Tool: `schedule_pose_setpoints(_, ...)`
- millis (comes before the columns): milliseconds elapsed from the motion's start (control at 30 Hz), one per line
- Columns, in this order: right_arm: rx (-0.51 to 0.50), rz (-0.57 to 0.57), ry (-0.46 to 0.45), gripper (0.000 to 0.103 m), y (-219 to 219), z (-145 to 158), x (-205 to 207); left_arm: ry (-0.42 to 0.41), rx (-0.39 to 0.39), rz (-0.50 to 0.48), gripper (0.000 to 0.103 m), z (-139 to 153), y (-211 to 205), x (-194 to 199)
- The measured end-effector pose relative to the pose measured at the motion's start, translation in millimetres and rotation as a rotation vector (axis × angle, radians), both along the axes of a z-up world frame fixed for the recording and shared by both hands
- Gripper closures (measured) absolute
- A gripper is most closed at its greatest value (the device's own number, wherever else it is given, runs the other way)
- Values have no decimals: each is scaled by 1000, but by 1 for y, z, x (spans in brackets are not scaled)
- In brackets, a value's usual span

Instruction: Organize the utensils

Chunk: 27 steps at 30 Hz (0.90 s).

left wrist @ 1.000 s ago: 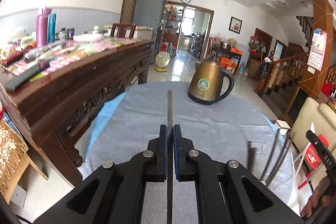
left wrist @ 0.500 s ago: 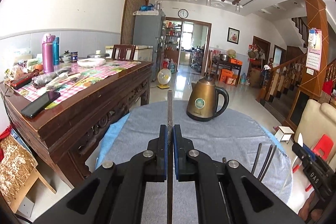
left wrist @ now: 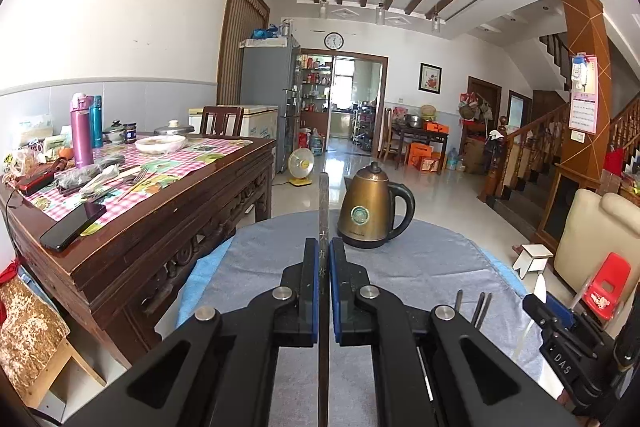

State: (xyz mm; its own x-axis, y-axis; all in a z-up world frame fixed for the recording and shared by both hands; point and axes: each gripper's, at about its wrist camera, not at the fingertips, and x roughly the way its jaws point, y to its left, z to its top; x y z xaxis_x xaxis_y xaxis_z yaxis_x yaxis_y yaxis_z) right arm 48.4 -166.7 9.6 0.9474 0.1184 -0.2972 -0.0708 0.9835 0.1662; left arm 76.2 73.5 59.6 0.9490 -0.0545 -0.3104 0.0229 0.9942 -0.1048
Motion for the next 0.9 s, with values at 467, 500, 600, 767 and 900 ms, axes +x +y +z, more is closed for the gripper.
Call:
schedule_pose_setpoints(467,26,-13,13,69,-9,-6,2,-22,-146,-146,98,-8,-16,5)
schedule_pose_setpoints(500,28,-14,17,69,-10,-7,2,-17,-157,-154,98,-12,-18,8)
schedule_pose_setpoints(600,32,-11,28,69,-10,-11,5,7,-174,-168,98,-20,-23,13)
schedule_pose_setpoints(767,41,-3,40,69,-8,-17,6,19,-202,-180,98,-27,-27,18)
schedule_pose_setpoints(900,35,-6,30,69,-4,-20,4,-23,-211,-190,98,-25,-31,17)
